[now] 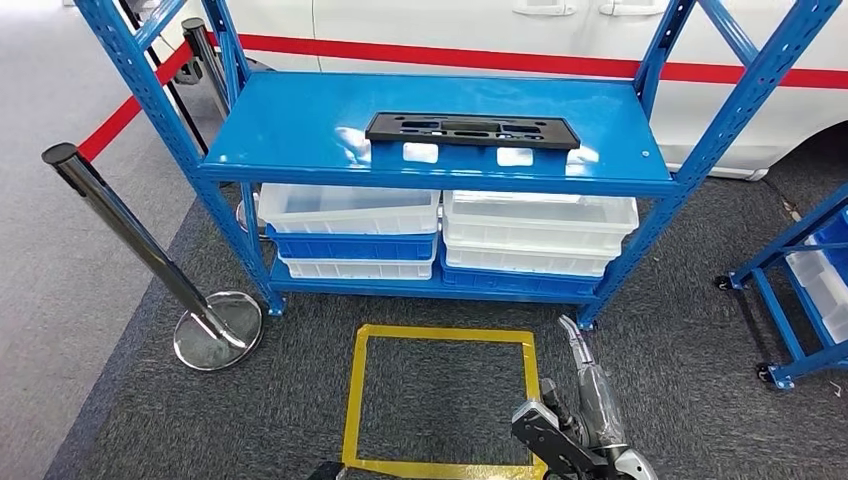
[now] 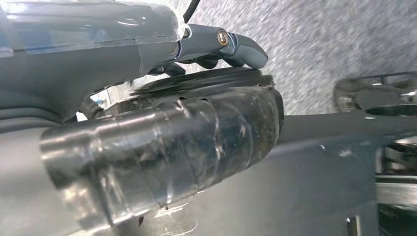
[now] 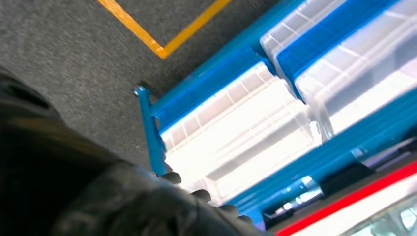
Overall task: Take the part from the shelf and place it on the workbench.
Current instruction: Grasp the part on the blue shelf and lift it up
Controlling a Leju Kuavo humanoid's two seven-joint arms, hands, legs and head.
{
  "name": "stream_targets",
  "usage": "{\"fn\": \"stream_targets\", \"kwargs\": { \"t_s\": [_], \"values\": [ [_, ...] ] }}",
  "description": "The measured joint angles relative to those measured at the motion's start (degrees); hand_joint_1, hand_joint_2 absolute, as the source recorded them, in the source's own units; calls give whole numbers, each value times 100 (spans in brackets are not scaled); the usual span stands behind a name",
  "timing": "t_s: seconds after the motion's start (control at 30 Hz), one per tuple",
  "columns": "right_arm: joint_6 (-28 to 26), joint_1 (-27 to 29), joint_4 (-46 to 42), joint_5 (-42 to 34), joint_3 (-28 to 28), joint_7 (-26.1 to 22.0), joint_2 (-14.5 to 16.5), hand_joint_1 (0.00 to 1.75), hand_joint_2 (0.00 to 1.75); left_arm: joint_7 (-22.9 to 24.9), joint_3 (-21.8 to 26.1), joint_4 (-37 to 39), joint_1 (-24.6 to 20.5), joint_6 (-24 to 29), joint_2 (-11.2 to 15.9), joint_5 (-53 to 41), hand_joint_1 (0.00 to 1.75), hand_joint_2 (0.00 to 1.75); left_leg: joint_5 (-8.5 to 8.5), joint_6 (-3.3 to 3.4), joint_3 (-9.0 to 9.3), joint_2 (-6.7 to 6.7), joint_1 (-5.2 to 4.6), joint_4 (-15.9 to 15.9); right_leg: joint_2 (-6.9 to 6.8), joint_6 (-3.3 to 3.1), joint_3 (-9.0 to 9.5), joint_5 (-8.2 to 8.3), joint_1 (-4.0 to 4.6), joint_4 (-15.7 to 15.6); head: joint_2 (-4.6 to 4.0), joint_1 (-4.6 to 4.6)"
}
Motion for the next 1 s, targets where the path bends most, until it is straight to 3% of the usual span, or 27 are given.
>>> {"fn": "stream_targets", "kwargs": {
  "t_s": [0.03, 0.1, 0.17, 0.23, 0.3, 0.33, 0.37, 0.4, 0.5, 0.53, 0.57, 0.7, 0.77, 0.83, 0.87, 0.9, 0.93, 1.0],
  "values": [
    [3, -31, 14, -3, 1, 7, -1, 0, 0, 1, -4, 3, 0, -2, 1, -2, 0, 0, 98, 47, 21, -4, -5, -149, 0, 50, 5, -52, 8, 16, 1, -10],
    [9, -79, 35, -25, 2, 17, -3, 0, 0, 1, -8, 8, 4, -3, 4, -7, 0, 0, 53, 198, 26, -15, -24, -183, 1, 127, 32, -93, 15, 18, 2, -25],
    [14, -131, 52, -61, 4, 23, -11, 0, 0, 0, -8, 9, 16, 1, 5, -10, 0, 0, 41, 295, 99, -18, -17, -211, -8, 175, -22, -81, -1, 177, 3, -21],
    [19, -185, 75, -87, 8, 25, -19, 0, 0, 1, -8, 9, 7, 5, 4, -9, 0, 0, -12, 366, 208, -19, -25, -250, -21, 205, -375, -137, -12, 769, 3, -8],
    [25, -208, 107, -97, 12, 26, -28, 0, 0, 1, -8, 9, -4, 8, 4, -7, 0, 0, -96, 416, 308, -25, -57, -262, -25, 208, -888, -385, 2, 1481, 2, 1],
    [27, -210, 127, -98, 16, 26, -32, 0, 0, 1, -8, 9, -3, 9, 5, -5, 0, 0, -147, 432, 368, -32, -77, -262, -26, 196, -1088, -511, 15, 1677, 2, 2],
    [30, -212, 146, -98, 22, 26, -36, 0, 0, 1, -8, 9, -1, 11, 5, -2, 0, 0, -205, 443, 444, -43, -101, -262, -26, 170, -1204, -546, 29, 1694, 2, 2],
    [33, -217, 165, -99, 29, 27, -37, 0, 0, 1, -8, 9, 1, 16, 6, 1, 0, 0, -265, 450, 529, -53, -127, -263, -25, 130, -1235, -461, 52, 1545, 2, 4],
    [70, -285, 217, -127, 42, 38, -46, 0, 0, 3, -7, 11, 3, 35, -16, 21, 0, 0, -447, 443, 772, -76, -192, -286, -2, -90, -1056, 354, 167, 599, 2, -10],
    [92, -324, 235, -144, 45, 43, -49, 0, 0, 4, -5, 13, -6, 41, -27, 31, 0, 0, -497, 423, 820, -84, -197, -299, 17, -151, -1002, 540, 208, 383, 2, -11],
    [109, -359, 251, -160, 48, 48, -50, 0, 0, 5, -3, 15, -15, 45, -37, 39, 0, 0, -518, 398, 857, -92, -197, -298, 35, -192, -976, 618, 238, 276, 2, -15],
    [125, -467, 282, -183, 85, 51, -50, 0, 0, 5, -2, 16, -29, 56, -46, 48, 0, 0, -578, 287, 913, -77, -213, -113, 42, -264, -685, 564, 209, 53, 2, -15],
    [125, -502, 299, -183, 113, 51, -50, 0, 0, 7, -1, 17, -42, 61, -43, 46, 0, 0, -794, 237, 617, -56, -191, 450, 26, -281, -535, 509, 185, -2, 2, -35],
    [129, -516, 323, -183, 140, 52, -50, 0, 0, 8, 1, 17, -42, 64, -34, 46, 0, 0, -1052, 170, 144, -43, -152, 1073, 21, -275, -442, 410, 177, 2, 2, -45],
    [130, -515, 334, -183, 154, 52, -50, 0, 0, 8, 2, 17, -33, 66, -31, 46, 0, 0, -1096, 147, -23, -36, -135, 1196, 25, -260, -384, 350, 168, 11, 2, -49],
    [131, -513, 344, -183, 163, 52, -50, 0, 0, 8, 2, 17, -24, 67, -27, 46, 0, 0, -1023, 130, -102, -28, -119, 1129, 29, -240, -317, 282, 157, 24, 2, -47],
    [131, -512, 352, -183, 170, 52, -50, 0, 0, 8, 3, 17, -16, 68, -25, 46, 0, 0, -816, 117, -95, -21, -105, 878, 34, -215, -237, 207, 144, 41, 2, -49],
    [132, -515, 363, -183, 180, 51, -50, 0, 0, 8, 3, 20, -1, 67, -22, 46, 0, 0, -238, 111, 5, -8, -95, 197, 38, -148, -116, 50, 129, 81, 2, -45]
  ]
}}
